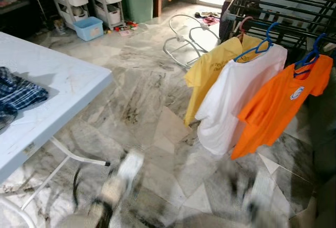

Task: Hang hanger

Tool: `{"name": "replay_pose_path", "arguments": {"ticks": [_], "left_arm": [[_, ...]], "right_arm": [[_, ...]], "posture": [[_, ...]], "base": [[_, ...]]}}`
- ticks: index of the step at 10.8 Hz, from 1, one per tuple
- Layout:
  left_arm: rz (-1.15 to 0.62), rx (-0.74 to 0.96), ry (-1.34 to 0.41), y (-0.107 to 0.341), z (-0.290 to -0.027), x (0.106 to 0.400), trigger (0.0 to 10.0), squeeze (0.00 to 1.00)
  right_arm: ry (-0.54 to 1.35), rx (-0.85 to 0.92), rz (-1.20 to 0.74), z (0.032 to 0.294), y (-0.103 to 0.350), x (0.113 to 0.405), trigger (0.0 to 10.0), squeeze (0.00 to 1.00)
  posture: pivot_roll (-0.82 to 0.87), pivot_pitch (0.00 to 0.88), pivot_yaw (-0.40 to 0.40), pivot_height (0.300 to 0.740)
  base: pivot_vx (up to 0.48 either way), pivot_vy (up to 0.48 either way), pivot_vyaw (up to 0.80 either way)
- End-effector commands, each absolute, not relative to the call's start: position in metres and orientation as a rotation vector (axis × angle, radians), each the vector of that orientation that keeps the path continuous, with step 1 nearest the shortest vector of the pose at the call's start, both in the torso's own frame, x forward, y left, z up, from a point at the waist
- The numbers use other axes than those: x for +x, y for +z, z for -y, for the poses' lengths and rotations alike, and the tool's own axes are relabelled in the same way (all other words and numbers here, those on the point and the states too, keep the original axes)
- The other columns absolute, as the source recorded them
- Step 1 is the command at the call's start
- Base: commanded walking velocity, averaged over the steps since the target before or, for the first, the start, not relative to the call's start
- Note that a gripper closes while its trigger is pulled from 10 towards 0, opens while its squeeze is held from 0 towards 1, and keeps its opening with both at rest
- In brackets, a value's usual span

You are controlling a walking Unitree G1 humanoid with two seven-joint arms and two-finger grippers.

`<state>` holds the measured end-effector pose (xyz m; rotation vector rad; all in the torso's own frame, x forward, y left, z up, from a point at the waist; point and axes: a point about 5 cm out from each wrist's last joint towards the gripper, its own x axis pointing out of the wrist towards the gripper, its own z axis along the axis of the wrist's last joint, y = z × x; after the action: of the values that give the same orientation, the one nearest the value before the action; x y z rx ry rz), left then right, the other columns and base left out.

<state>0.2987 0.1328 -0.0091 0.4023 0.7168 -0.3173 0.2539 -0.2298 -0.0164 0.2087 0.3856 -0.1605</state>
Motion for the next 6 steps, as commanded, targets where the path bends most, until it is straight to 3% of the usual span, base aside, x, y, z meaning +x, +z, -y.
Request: {"name": "replay_pose_path", "arguments": {"ticks": [1, 3, 6], "left_arm": [[-0.637, 0.372, -0.322, 0.01, -0.128, 0.317, 10.0, 0.0], [-0.449, 0.395, -0.389, 0.062, -0.116, 0.356, 10.0, 0.0], [-0.271, 0.455, -0.418, 0.096, -0.11, 0.373, 10.0, 0.0]], "right_arm": [[-0.144, 0.216, -0.326, 0.233, -0.007, 0.26, 10.0, 0.0], [-0.114, 0.102, -0.186, 0.247, 0.03, 0.286, 10.0, 0.0], [-0.002, -0.024, -0.111, 0.246, 0.054, 0.295, 10.0, 0.0]], "posture": [[-0.05, 0.0, -0.045, 0.74], [-0.03, 0.0, -0.048, 0.74], [-0.04, 0.0, -0.027, 0.74]], "base": [[0.0, 0.0, 0.0], [0.0, 0.0, 0.0], [0.0, 0.0, 0.0]]}}
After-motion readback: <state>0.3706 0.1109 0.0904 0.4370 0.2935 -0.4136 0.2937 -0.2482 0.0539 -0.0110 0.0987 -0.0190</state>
